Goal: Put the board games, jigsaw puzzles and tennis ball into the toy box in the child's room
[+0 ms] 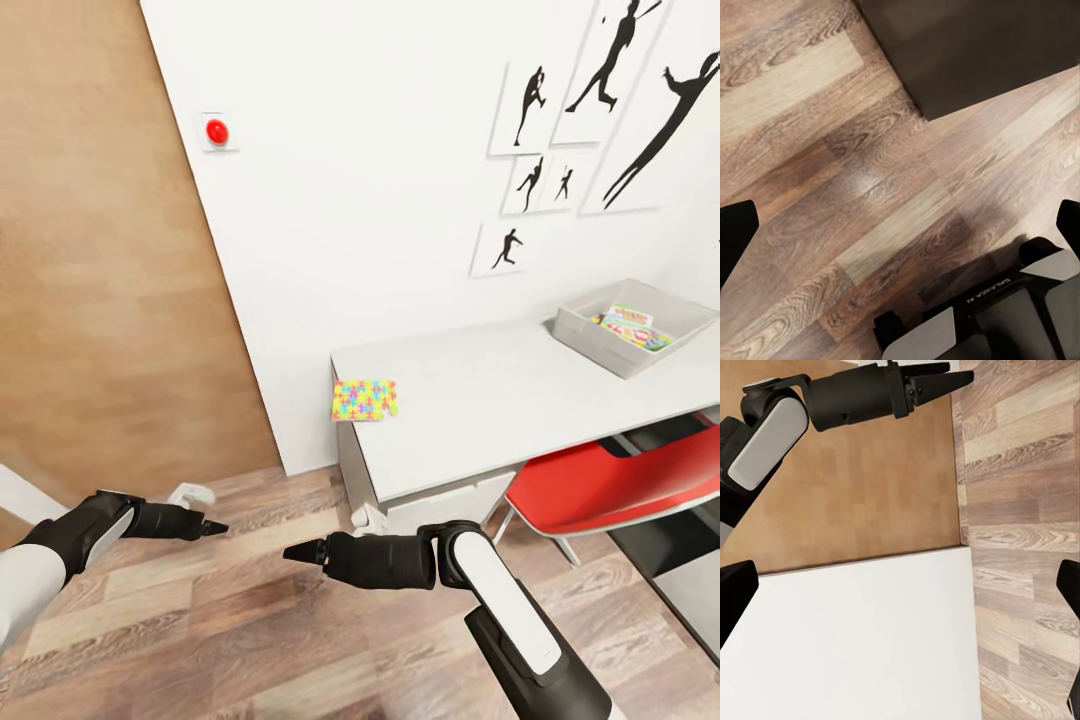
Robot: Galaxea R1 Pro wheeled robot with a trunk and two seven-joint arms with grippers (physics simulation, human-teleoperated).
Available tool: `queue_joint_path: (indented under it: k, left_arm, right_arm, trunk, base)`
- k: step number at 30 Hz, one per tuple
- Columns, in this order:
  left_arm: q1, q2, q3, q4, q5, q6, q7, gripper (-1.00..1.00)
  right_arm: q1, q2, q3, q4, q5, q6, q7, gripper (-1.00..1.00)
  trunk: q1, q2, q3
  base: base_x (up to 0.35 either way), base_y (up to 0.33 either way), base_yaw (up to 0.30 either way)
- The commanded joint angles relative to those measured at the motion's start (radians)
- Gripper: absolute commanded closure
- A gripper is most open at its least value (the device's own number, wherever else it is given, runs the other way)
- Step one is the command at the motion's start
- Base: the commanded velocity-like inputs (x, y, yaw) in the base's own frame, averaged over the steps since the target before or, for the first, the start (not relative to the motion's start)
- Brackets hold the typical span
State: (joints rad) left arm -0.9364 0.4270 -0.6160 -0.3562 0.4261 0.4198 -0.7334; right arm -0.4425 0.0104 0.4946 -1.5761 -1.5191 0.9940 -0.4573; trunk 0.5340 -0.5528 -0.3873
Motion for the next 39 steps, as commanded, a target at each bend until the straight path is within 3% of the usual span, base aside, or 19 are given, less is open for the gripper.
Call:
queue_joint_path:
  k: [1,39]
  left_arm:
    - [-0.001,0.001,-0.005,-0.001,0.010,0.008,0.000,-1.00]
    - [-0.001,0.001,-0.005,-0.001,0.010,0.007,0.000,-1.00]
  right_arm:
    - [-0.001,0.000,0.000,-0.001,-0.009,0.002,-0.010,-1.00]
    - [-0.001,0.001,0.009,0.001,-0.007,-0.018,-0.011,-1.00]
  trunk:
    - [0.000,-0.001,0.000]
    - [0.000,-0.001,0.064]
  base:
    - [0.000,0.000,0.000]
    - [0.000,0.000,0.031]
